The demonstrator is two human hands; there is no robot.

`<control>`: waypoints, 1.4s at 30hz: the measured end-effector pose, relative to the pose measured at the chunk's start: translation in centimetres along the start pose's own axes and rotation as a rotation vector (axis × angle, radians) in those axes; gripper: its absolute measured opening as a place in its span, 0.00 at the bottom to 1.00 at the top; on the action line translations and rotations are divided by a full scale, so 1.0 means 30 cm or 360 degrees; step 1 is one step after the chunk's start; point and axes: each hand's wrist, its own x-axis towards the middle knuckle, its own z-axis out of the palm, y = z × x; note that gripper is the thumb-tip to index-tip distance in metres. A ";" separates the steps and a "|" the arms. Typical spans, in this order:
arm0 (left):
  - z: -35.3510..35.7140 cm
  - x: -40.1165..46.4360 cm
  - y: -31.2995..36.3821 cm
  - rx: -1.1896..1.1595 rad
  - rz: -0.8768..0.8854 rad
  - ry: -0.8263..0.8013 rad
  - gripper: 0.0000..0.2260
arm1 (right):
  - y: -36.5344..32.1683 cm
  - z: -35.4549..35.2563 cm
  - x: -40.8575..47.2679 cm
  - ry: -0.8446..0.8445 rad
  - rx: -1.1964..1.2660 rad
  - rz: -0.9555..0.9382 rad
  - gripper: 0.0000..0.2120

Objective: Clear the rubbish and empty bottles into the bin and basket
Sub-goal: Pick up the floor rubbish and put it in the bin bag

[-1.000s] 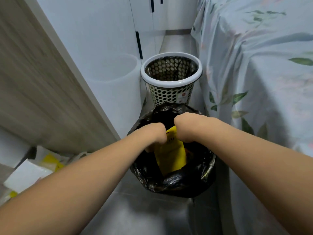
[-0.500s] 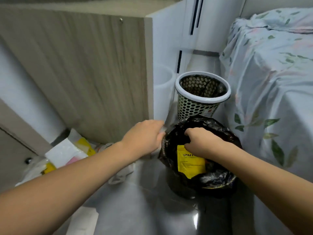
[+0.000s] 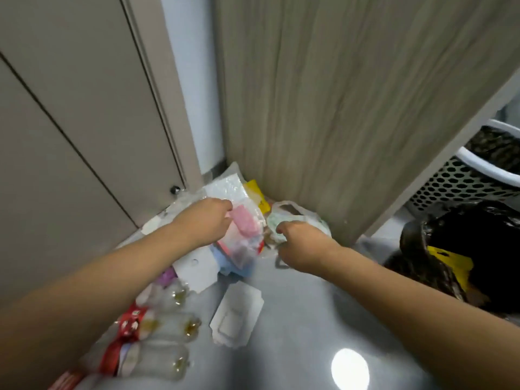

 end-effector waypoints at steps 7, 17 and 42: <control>0.222 -0.191 -0.319 -0.0594 -0.0680 0.0108 0.15 | -0.212 0.242 0.135 -0.0140 0.0182 -0.0040 0.20; 0.384 -0.117 -0.323 -0.0274 -0.0919 -0.0021 0.36 | -0.222 0.511 0.145 -0.0346 0.0075 0.0325 0.26; 0.301 -0.100 -0.207 -0.0930 -0.0554 0.0336 0.05 | -0.061 0.513 0.129 -0.0169 0.0460 0.0559 0.25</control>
